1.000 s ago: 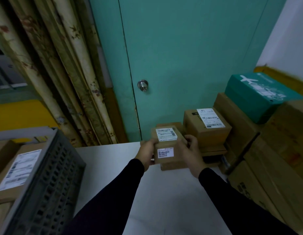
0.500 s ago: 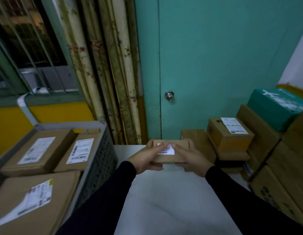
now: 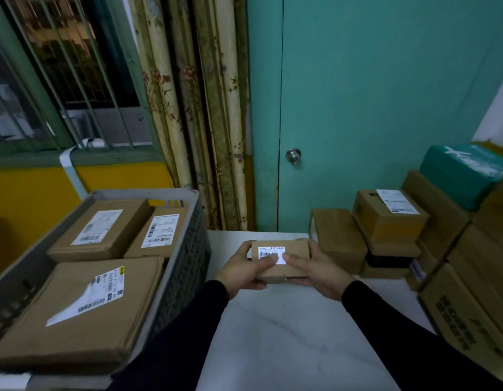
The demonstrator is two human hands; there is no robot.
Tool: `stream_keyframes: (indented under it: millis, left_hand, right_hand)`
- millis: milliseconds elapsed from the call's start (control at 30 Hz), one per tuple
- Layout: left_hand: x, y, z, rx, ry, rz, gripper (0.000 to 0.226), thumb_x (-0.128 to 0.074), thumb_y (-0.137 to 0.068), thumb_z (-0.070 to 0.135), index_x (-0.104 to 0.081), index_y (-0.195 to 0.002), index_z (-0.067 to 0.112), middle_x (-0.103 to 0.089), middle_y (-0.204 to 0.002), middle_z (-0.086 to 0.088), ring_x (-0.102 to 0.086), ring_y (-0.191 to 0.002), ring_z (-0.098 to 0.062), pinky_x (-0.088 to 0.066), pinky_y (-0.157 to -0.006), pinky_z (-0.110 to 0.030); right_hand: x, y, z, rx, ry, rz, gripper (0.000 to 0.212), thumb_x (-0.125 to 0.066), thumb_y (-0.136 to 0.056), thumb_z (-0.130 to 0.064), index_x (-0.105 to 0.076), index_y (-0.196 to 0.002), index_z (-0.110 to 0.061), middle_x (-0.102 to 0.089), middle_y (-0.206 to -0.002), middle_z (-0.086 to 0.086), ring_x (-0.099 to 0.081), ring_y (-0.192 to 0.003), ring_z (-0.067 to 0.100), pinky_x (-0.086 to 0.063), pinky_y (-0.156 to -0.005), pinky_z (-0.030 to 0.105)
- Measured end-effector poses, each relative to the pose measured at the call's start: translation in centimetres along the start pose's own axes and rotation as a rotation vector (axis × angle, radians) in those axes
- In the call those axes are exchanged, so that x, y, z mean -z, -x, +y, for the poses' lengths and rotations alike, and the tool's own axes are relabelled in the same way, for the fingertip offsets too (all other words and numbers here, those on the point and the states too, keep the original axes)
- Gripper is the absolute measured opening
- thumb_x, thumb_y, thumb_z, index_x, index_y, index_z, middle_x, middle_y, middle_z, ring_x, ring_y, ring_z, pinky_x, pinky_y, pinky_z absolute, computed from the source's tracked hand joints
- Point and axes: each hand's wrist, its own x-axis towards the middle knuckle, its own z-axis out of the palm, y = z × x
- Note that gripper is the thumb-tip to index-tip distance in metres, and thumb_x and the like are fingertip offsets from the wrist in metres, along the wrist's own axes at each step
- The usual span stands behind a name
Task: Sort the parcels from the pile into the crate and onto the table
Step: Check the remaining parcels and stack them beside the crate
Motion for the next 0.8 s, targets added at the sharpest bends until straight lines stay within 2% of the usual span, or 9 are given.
stream_keyframes:
  millis: [100, 200, 333, 400, 467, 533, 600, 733, 800]
  left_hand:
    - [0.0, 0.4, -0.5, -0.004, -0.021, -0.001, 0.056, -0.082, -0.083, 0.041, -0.051, -0.129, 0.031, -0.067, -0.114, -0.007, -0.071, -0.099, -0.026, -0.064, -0.079, -0.039]
    - [-0.3, 0.5, -0.8, -0.054, -0.04, 0.006, 0.053, -0.08, -0.086, 0.037, -0.051, -0.128, 0.029, -0.067, -0.112, -0.006, -0.069, -0.098, -0.024, -0.064, -0.077, -0.038]
    - [-1.4, 0.5, -1.1, -0.052, -0.023, -0.027, 0.054, -0.076, -0.09, 0.032, -0.044, -0.133, 0.032, -0.062, -0.118, -0.004, -0.066, -0.103, -0.025, -0.063, -0.082, -0.039]
    - [-1.9, 0.7, -0.8, -0.012, -0.027, -0.056, 0.056, -0.072, -0.092, 0.041, -0.039, -0.137, 0.039, -0.06, -0.121, 0.0, -0.065, -0.106, -0.023, -0.062, -0.086, -0.039]
    - [-2.3, 0.8, -0.4, 0.053, 0.071, -0.067, 0.045, -0.058, -0.096, 0.056, -0.041, -0.135, 0.04, -0.065, -0.118, 0.002, -0.065, -0.107, -0.021, -0.061, -0.086, -0.041]
    - [-2.7, 0.7, -0.1, 0.126, 0.244, -0.026, 0.041, -0.049, -0.1, 0.058, -0.049, -0.131, 0.031, -0.07, -0.112, -0.004, -0.068, -0.1, -0.022, -0.062, -0.075, -0.041]
    - [-2.8, 0.4, -0.2, 0.19, 0.341, -0.003, 0.045, -0.059, -0.099, 0.047, -0.052, -0.133, 0.018, -0.073, -0.11, -0.011, -0.071, -0.094, -0.025, -0.06, -0.069, -0.039]
    - [-2.5, 0.4, -0.6, 0.141, 0.338, -0.08, 0.055, -0.072, -0.092, 0.023, -0.049, -0.142, 0.017, -0.075, -0.116, -0.008, -0.074, -0.102, -0.029, -0.06, -0.085, -0.047]
    - [-2.1, 0.4, -0.6, 0.108, 0.341, -0.087, 0.073, -0.076, -0.087, 0.011, -0.039, -0.149, 0.022, -0.074, -0.12, -0.006, -0.073, -0.105, -0.03, -0.057, -0.094, -0.051]
  right_hand:
    - [-0.1, 0.7, 0.7, -0.012, 0.0, -0.011, 0.044, -0.075, -0.09, -0.015, -0.047, -0.122, -0.026, -0.058, -0.128, 0.006, -0.065, -0.113, 0.027, -0.062, -0.082, 0.038]
    - [-0.1, 1.1, 0.8, 0.018, 0.044, 0.025, 0.041, -0.074, -0.091, -0.015, -0.048, -0.119, -0.028, -0.057, -0.126, 0.005, -0.064, -0.111, 0.027, -0.061, -0.077, 0.034]
    - [0.5, 1.6, 1.1, 0.034, 0.062, 0.07, 0.035, -0.073, -0.092, -0.021, -0.05, -0.118, -0.028, -0.059, -0.122, 0.007, -0.064, -0.104, 0.027, -0.058, -0.068, 0.03]
    - [0.8, 1.7, 0.9, 0.038, -0.009, 0.104, 0.028, -0.071, -0.092, -0.038, -0.057, -0.114, -0.027, -0.065, -0.118, 0.013, -0.065, -0.099, 0.028, -0.059, -0.073, 0.039]
    - [1.1, 1.7, 0.4, 0.026, -0.094, 0.145, 0.03, -0.064, -0.094, -0.049, -0.063, -0.111, -0.025, -0.073, -0.112, 0.015, -0.069, -0.097, 0.03, -0.057, -0.084, 0.049]
    - [1.2, 1.9, 0.0, 0.044, -0.092, 0.157, 0.022, -0.058, -0.1, -0.042, -0.063, -0.108, -0.022, -0.075, -0.106, 0.014, -0.072, -0.088, 0.028, -0.058, -0.077, 0.045]
    - [1.4, 2.0, 0.1, 0.086, -0.059, 0.145, 0.009, -0.057, -0.102, -0.025, -0.063, -0.109, -0.023, -0.074, -0.107, 0.013, -0.072, -0.084, 0.027, -0.057, -0.072, 0.042]
    - [1.7, 2.3, 0.3, 0.085, -0.123, 0.045, 0.051, -0.051, -0.096, 0.0, -0.05, -0.132, -0.036, -0.072, -0.119, 0.006, -0.07, -0.107, 0.033, -0.055, -0.091, 0.048]
    - [1.8, 2.3, 0.3, 0.057, -0.173, -0.002, 0.058, -0.056, -0.095, 0.002, -0.045, -0.141, -0.031, -0.071, -0.123, 0.009, -0.071, -0.108, 0.032, -0.059, -0.088, 0.045]
